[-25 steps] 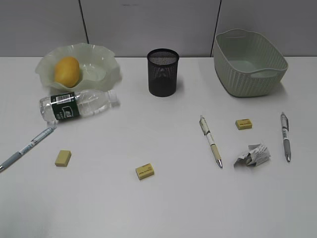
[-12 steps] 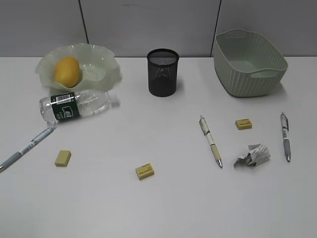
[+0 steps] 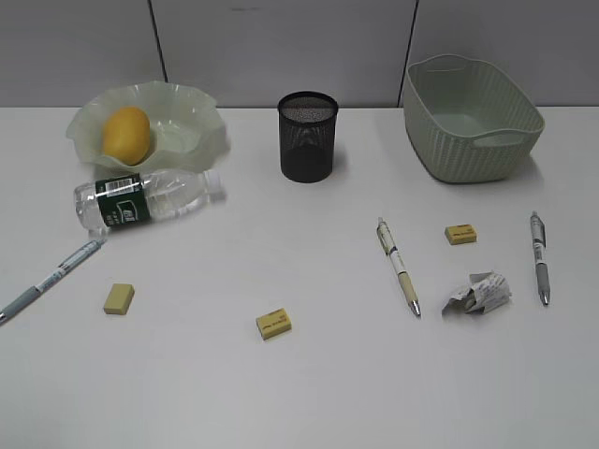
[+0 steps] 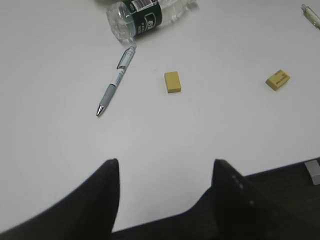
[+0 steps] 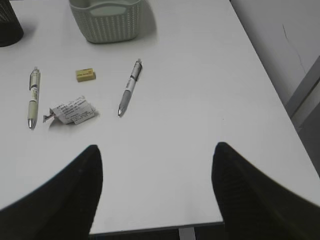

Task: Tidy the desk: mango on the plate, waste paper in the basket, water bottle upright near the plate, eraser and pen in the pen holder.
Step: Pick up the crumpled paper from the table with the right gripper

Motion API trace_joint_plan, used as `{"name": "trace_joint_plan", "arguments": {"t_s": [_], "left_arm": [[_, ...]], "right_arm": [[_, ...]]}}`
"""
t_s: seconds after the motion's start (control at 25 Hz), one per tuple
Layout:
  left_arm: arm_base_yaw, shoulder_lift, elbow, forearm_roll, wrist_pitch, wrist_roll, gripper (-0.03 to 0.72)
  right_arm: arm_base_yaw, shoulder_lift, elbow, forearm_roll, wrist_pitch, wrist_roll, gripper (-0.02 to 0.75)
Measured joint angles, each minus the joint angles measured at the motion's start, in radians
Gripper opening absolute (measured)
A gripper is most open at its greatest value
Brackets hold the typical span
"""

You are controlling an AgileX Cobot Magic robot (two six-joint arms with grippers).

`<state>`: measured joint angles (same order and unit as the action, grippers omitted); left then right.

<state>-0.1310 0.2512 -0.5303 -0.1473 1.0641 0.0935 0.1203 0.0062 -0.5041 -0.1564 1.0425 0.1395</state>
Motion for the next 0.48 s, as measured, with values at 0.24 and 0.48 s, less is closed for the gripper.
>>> {"name": "trace_joint_plan", "arguments": {"t_s": [0.24, 0.48], "left_arm": [[0.0, -0.013, 0.0, 0.0, 0.001, 0.0, 0.445], [0.0, -0.118, 0.0, 0.0, 0.002, -0.001, 0.445]], "right_arm": [[0.0, 0.164, -0.02, -0.001, -0.053, 0.0, 0.494], [0.0, 0.363, -0.022, 0.007, -0.214, 0.0, 0.487]]}}
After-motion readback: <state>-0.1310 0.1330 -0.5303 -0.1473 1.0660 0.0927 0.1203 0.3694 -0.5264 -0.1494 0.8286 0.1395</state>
